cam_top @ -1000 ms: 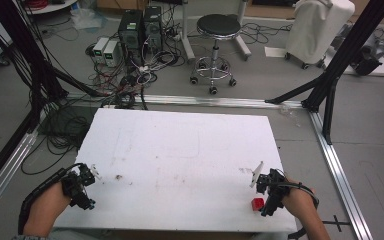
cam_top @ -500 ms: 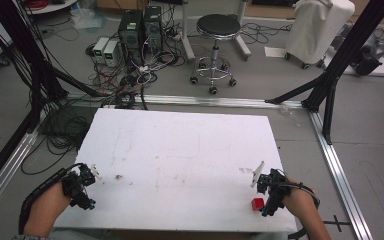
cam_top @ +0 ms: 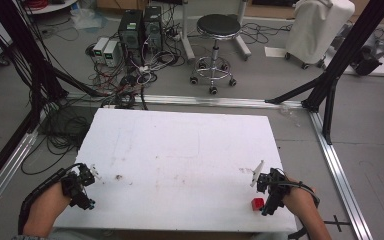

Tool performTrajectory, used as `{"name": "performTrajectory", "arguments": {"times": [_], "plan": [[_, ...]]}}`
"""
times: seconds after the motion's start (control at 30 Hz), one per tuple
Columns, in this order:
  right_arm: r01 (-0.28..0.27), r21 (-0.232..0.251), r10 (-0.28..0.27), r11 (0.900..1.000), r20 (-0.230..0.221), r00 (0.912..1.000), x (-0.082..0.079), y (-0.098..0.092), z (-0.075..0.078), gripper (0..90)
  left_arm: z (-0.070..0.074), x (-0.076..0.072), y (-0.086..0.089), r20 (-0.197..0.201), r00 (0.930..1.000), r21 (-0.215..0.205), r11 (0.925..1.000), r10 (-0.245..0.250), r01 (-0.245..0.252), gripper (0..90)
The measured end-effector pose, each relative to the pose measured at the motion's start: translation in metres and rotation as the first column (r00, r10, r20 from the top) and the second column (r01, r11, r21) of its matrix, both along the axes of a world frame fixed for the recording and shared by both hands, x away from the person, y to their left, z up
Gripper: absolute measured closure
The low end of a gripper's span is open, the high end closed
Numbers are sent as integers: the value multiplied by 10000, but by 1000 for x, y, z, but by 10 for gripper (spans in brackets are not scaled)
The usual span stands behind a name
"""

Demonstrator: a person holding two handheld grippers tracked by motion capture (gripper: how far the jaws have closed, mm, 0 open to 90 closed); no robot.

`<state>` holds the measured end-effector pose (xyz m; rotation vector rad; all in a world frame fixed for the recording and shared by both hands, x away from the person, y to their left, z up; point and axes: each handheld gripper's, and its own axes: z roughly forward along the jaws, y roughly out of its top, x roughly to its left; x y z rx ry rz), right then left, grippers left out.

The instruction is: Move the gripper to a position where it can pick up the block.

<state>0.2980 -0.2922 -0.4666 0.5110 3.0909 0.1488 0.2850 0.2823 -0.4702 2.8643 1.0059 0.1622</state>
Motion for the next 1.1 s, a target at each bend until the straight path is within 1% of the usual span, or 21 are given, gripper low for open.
{"name": "performTrajectory", "arguments": {"times": [0.13,0.33,0.37,0.4,0.5,0.6,0.63,0.7,0.73,0.77,0.8,0.87,0.93,1.03,1.1], "plan": [[-34,-60,34,10000,9,10000,1,0,1,27,0,0,0,16,10000,-6,10000,-47,47,224],[-235,-141,238,9996,202,9995,3,-3,3,27,0,0,1,17,10000,-58,10000,9,-8,224],[-429,-119,431,9990,181,9989,4,-4,4,27,0,0,0,37,10000,-65,10000,36,-36,224],[-429,-119,431,9990,181,9989,4,-4,4,27,0,0,1,22,10000,-25,10000,-1,1,224],[-1037,-327,1040,9941,85,9945,4,-5,4,26,0,0,1,74,10000,-34,10000,-10,10,224],[-1195,-470,1202,9917,115,9927,4,-5,4,27,0,0,1,83,10000,-7,10000,-17,17,224],[-1376,-525,1390,9891,233,9900,3,-4,3,27,0,0,1,48,10000,19,10000,-39,39,224],[-1567,-681,1587,9853,248,9870,3,-3,3,27,0,0,1,62,10000,17,10000,-48,48,224],[-1567,-681,1587,9853,248,9870,3,-3,3,27,0,0,1,66,10000,19,10000,-45,45,224],[-1898,-813,1928,9784,298,9808,3,-2,3,27,0,0,1,112,9999,0,10000,-22,22,224],[-1960,-886,1992,9766,283,9796,2,-2,2,27,0,0,1,113,9999,-14,10000,4,-4,224],[-2323,-1056,2355,9669,187,9717,3,0,0,27,1,0,2,81,10000,5,10000,-41,41,224],[-2534,-1159,2572,9604,190,9662,3,1,-3,27,0,0,2,82,9999,-82,9999,59,-59,224],[-2614,-1172,2651,9581,175,9641,3,3,-6,27,0,0,2,53,10000,17,10000,-23,22,224],[-2604,-1225,2641,9577,148,9644,2,4,-9,27,0,0,2,60,10000,-25,10000,2,-1,224]]}}
